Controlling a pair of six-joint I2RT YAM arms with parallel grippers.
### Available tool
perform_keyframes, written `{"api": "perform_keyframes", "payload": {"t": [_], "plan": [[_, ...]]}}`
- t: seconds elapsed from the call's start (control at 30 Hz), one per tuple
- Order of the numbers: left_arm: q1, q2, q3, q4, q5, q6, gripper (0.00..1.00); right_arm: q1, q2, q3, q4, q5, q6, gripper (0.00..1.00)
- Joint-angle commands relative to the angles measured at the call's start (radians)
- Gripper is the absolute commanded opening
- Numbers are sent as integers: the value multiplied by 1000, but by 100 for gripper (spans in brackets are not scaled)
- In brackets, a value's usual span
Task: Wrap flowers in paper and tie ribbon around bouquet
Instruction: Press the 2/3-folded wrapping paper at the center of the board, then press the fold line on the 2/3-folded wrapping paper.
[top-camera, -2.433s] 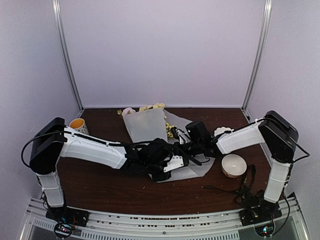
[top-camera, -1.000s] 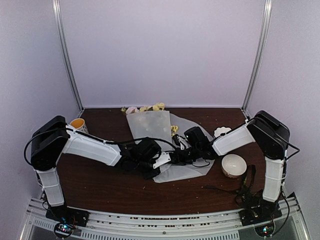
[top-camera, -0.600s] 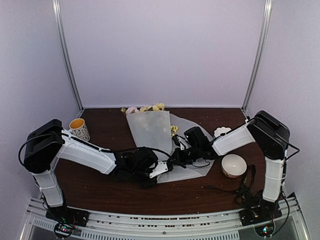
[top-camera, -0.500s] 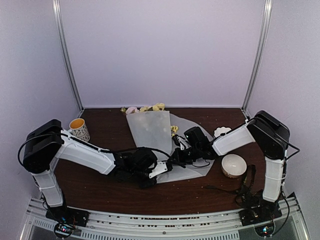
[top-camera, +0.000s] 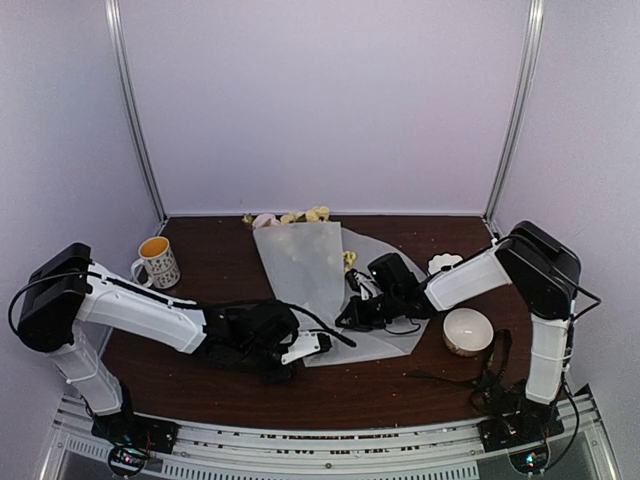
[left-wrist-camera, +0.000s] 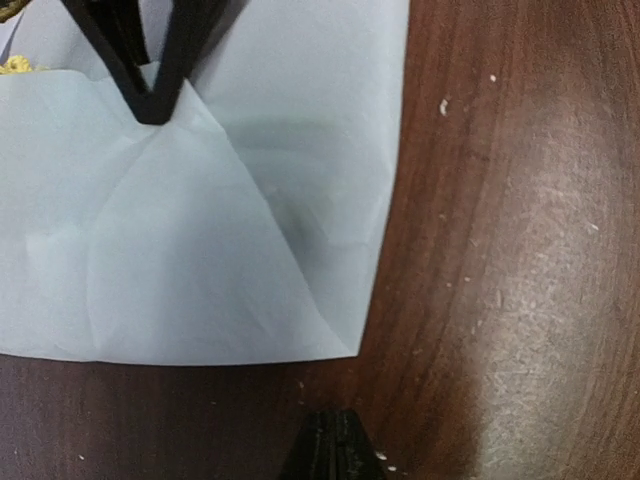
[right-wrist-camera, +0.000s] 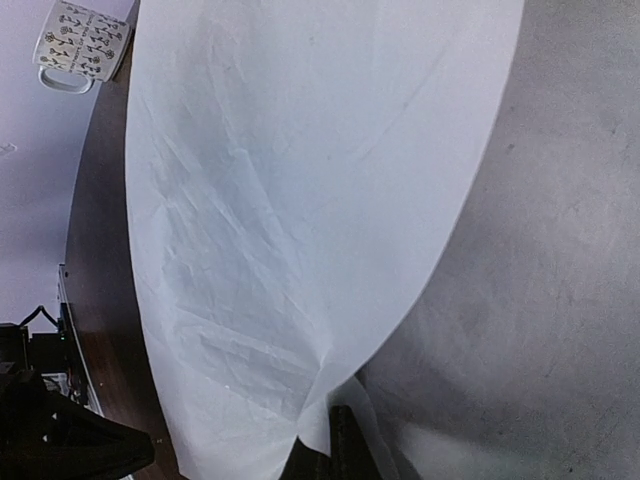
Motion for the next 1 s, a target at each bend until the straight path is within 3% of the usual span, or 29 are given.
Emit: {"api": "perform_keyframes", "payload": {"t": [0.0,0.1,0.3,0.63,0.8,0.97], "plan": [[19,-41,19,79,-59,-8,7,11,-32,14,-53,25,-13,0],[25,-18,32,138,-151,-2,7,15,-54,16,-60,30,-16,0],[32,173,190,72,-188,19,8,22,-93,8,-76,49,-19,0],[32,212,156,70,-74,53,8,26,-118,-11,-102,111,-45,1],[32,249,174,40,-29,49,8,25,-123,25,-191,127,-103,14],[32,250,164,50,-6,38,8,21,-226,3,-326,254,-188,29]]}}
